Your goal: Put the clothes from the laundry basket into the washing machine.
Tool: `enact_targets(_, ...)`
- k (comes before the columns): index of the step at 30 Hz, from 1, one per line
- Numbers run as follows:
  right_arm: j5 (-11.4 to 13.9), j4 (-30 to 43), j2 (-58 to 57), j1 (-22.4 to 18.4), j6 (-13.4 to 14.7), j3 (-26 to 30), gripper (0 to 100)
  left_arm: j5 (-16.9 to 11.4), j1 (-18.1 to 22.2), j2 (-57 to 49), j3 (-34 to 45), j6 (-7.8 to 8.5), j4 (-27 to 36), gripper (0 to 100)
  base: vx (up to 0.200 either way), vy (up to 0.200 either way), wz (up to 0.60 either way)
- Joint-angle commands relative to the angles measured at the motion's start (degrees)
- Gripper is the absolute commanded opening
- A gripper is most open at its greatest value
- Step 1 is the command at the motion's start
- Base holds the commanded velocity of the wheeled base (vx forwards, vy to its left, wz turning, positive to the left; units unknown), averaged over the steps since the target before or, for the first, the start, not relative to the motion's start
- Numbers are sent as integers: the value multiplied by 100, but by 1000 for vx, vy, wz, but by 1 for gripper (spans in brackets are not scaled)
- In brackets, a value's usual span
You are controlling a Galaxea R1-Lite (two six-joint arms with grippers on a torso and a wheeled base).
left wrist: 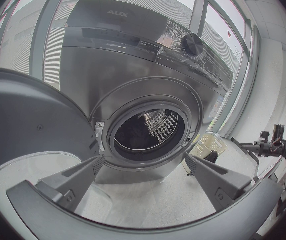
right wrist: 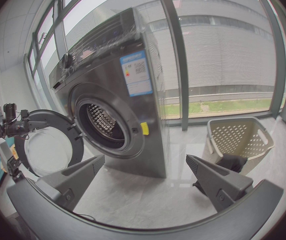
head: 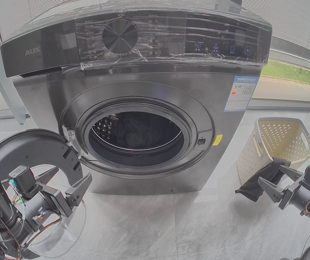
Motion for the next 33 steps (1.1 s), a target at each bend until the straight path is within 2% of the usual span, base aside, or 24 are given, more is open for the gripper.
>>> enact_targets(1,5,24,-408,-336,-172,99,100,12,53,-90,240,27,4,100,0,-200,0)
enact_targets(4,-4,33,-487,-494,-208,99,100,21,53,-125,381,133,-4,100,0,-200,0)
enact_targets(8,-13,191,-724,-564,-208,99,100,12,97,-327,469,150,13,100,0,-200,0)
enact_targets(11,-13,701,-1155,-582,-208,99,100,12,176,-511,592,282,22,100,0,-200,0)
enact_targets(13,-4,850,-1269,-608,-216,99,100,12,176,-547,627,309,13,100,0,-200,0)
enact_targets(19,31,2177,-2491,-916,-427,99,100,12,176,-775,838,353,22,100,0,-200,0)
enact_targets(24,58,3381,-3748,-1171,-489,99,100,30,202,-1074,864,274,250,100,0,-200,0)
enact_targets(29,93,4621,-5277,-1390,-506,72,100,12,246,-2050,864,344,1068,100,0,-200,0)
enact_targets(33,102,4876,-5752,-1557,-506,99,100,12,255,-2893,864,405,1876,100,0,-200,0)
